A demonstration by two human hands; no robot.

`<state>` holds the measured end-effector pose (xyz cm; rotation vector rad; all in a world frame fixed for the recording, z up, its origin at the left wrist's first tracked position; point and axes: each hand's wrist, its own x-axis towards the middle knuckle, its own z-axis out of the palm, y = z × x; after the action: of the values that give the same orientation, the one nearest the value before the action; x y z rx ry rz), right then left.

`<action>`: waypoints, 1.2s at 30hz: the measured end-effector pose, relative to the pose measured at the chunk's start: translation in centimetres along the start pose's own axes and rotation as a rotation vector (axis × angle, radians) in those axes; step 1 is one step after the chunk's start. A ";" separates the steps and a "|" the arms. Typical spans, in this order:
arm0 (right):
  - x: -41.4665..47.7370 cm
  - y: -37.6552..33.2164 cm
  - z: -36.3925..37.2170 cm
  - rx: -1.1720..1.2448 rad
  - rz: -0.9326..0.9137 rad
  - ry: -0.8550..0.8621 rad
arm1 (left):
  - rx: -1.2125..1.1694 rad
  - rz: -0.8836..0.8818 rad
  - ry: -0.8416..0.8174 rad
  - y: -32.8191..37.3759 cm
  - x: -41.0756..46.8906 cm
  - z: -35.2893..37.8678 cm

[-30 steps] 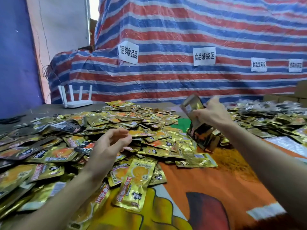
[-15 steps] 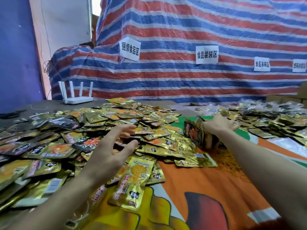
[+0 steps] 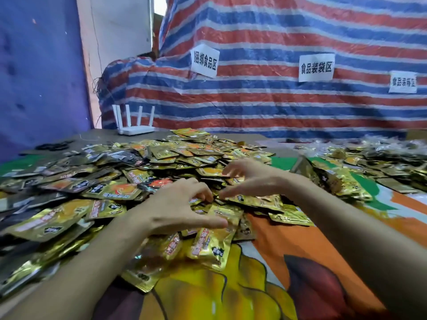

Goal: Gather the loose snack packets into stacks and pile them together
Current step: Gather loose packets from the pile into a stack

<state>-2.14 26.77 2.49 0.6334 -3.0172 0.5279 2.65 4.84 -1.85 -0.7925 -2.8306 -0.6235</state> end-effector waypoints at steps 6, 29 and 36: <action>0.9 -0.1 1.2 -0.106 0.157 -0.266 | 0.373 0.004 -0.157 0.8 0.0 3.1; -0.5 3.0 3.7 -0.173 0.150 0.237 | 0.545 0.030 -0.085 2.8 0.8 3.3; -0.8 3.1 3.9 -0.035 0.091 0.498 | 0.372 0.065 0.117 2.2 0.5 2.8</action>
<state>-2.42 28.46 -2.25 0.3037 -2.5832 0.5391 3.31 8.02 -3.51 -0.7469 -2.6814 -0.1193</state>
